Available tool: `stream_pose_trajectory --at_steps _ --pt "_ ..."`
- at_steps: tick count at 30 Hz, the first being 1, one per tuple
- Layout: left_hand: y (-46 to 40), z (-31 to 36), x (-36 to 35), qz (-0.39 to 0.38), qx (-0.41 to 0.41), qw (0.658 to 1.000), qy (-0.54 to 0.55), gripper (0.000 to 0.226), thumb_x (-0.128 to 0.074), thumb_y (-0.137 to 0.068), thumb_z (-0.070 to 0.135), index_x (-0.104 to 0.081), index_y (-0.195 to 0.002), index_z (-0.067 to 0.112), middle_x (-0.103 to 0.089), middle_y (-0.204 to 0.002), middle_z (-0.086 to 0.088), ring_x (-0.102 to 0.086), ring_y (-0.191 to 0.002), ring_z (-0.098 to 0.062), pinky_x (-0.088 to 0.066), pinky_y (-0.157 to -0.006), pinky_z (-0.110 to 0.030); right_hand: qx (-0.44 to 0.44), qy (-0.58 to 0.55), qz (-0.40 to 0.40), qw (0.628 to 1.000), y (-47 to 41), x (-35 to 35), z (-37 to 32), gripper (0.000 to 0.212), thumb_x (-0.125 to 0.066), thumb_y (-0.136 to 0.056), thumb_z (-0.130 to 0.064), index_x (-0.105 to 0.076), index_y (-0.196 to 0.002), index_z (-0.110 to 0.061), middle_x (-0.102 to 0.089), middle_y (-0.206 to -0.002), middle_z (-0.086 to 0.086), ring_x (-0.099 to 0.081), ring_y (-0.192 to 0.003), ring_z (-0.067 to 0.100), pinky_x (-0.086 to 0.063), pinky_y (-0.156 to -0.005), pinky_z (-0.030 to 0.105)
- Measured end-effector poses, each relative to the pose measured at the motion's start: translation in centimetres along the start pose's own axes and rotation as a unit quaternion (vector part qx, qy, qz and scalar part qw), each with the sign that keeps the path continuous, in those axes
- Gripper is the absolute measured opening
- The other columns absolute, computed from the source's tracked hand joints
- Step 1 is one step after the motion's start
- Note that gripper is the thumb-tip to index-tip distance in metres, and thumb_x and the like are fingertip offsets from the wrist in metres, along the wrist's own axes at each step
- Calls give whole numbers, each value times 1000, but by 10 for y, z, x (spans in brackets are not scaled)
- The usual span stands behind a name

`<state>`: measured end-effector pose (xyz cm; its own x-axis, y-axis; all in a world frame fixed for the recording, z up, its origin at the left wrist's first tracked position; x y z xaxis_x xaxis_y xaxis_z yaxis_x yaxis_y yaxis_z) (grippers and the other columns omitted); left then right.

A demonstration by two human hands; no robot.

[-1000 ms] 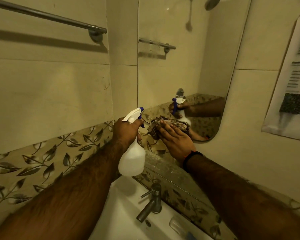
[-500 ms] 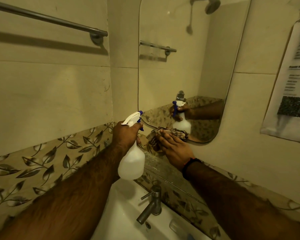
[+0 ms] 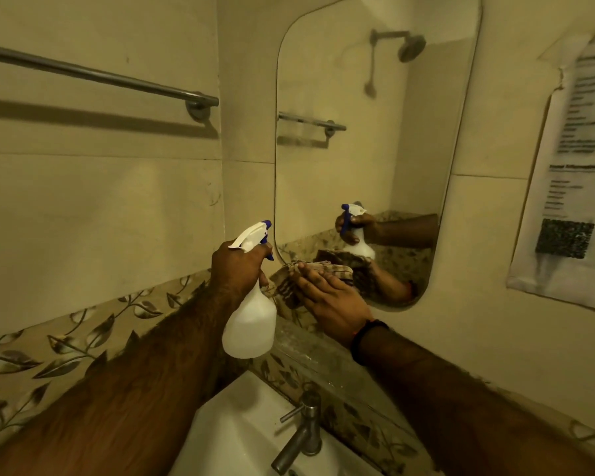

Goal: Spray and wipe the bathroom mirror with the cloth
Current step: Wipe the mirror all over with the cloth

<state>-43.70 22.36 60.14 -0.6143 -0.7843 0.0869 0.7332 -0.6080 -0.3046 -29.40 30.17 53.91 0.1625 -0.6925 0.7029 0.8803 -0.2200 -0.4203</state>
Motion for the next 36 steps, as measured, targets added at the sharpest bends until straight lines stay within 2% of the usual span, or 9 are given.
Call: stream_pose_trajectory --at_steps 4,8,13,16,21,25,30,33,36 --pt "-9 20 7 4 -10 1000 8 41 -72 -87 28 -62 -123 10 -66 -61 -14 -59 -44 -23 -52 -58 -31 -22 37 63 997 -33 44 36 58 -39 -93 -16 -25 -150 -18 -18 -159 8 -9 -147 29 2 -115 42" --pt "-20 44 11 14 -29 999 17 42 -71 -85 31 -65 -120 9 -65 -53 -14 -61 -46 -25 -58 -74 -40 -30 102 132 986 -73 101 75 58 -44 -88 -12 -37 -145 -16 -32 -155 9 -21 -145 30 -3 -115 42" --pt "-31 80 11 15 -54 998 27 34 -71 -84 29 -71 -113 11 -66 -54 -12 -59 -40 -18 -47 -58 -27 -54 150 207 965 -112 170 121 58 -38 -90 -8 -33 -147 -15 -29 -156 9 -18 -146 29 -3 -115 41" --pt "-40 97 10 17 -65 997 33 35 -71 -84 27 -71 -114 9 -67 -58 -11 -59 -41 -18 -46 -56 -26 -64 169 240 954 -132 205 146 60 -43 -89 -6 -33 -147 -16 -29 -156 9 -19 -145 29 -5 -115 41" --pt "-56 112 4 16 -84 995 42 38 -72 -85 25 -66 -120 9 -72 -78 -16 -60 -45 -22 -51 -61 -30 -81 181 251 948 -161 247 181 63 -45 -89 -3 -29 -148 -16 -23 -158 9 -14 -147 30 -7 -117 43" --pt "-66 111 1 7 -86 995 55 38 -73 -84 25 -64 -119 12 -74 -84 -16 -60 -43 -20 -52 -58 -32 -106 183 250 945 -177 264 208 59 -44 -91 -2 -34 -146 -17 -22 -158 10 -13 -147 32 -8 -117 46" --pt "-77 104 3 8 -85 995 48 29 -72 -86 27 -63 -111 16 -69 -68 -13 -60 -42 -20 -55 -62 -34 -135 181 236 945 -192 275 232 56 -47 -92 -5 -35 -145 -16 -24 -157 11 -14 -146 33 -14 -118 50" --pt "-82 100 5 9 -86 995 49 22 -72 -87 26 -59 -104 20 -68 -65 -13 -60 -45 -22 -57 -66 -36 -145 184 225 946 -194 274 239 55 -43 -93 -4 -32 -146 -12 -21 -158 13 -11 -146 33 -9 -118 47" --pt "-87 98 6 14 -87 995 48 26 -71 -88 26 -57 -108 20 -68 -67 -13 -59 -43 -20 -53 -60 -30 -146 206 209 945 -196 268 239 57 -43 -91 -6 -32 -146 -11 -20 -158 15 -10 -146 35 -7 -119 48"
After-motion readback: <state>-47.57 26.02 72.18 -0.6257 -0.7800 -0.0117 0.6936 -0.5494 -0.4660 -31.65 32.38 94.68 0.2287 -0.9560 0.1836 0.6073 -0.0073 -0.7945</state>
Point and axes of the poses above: each hand's wrist, its own y-axis away from the middle knuckle, its own x-axis out of the back of the hand, z = x × y, the point moved 10 cm from there along -y, towards the middle knuckle
